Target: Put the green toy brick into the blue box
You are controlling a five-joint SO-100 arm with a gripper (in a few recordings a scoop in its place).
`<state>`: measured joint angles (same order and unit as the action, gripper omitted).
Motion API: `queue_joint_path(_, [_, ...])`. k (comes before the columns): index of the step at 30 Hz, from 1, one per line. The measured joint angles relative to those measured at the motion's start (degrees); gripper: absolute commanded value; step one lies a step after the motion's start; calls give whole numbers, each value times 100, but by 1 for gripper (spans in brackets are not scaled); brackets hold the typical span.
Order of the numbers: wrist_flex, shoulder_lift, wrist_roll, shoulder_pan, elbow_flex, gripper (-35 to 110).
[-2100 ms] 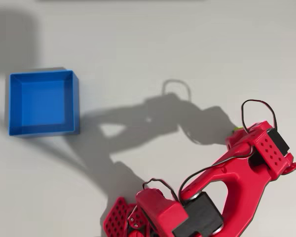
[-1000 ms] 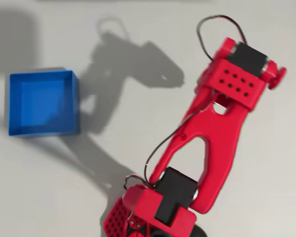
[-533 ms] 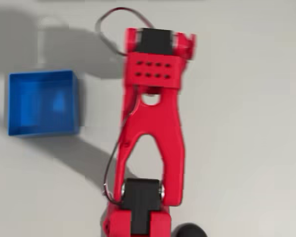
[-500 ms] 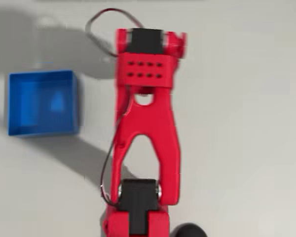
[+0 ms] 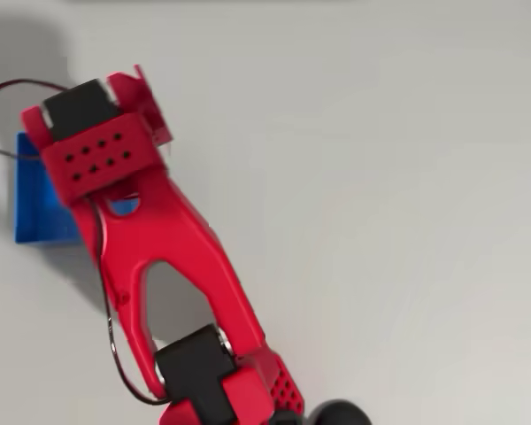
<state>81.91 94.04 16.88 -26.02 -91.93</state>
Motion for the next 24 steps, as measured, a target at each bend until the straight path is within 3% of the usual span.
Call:
queue_joint_path(7, [-35, 18, 53, -826, -79, 0])
queue_joint_path(24, [-1230, 44, -220, -949, -1230, 0])
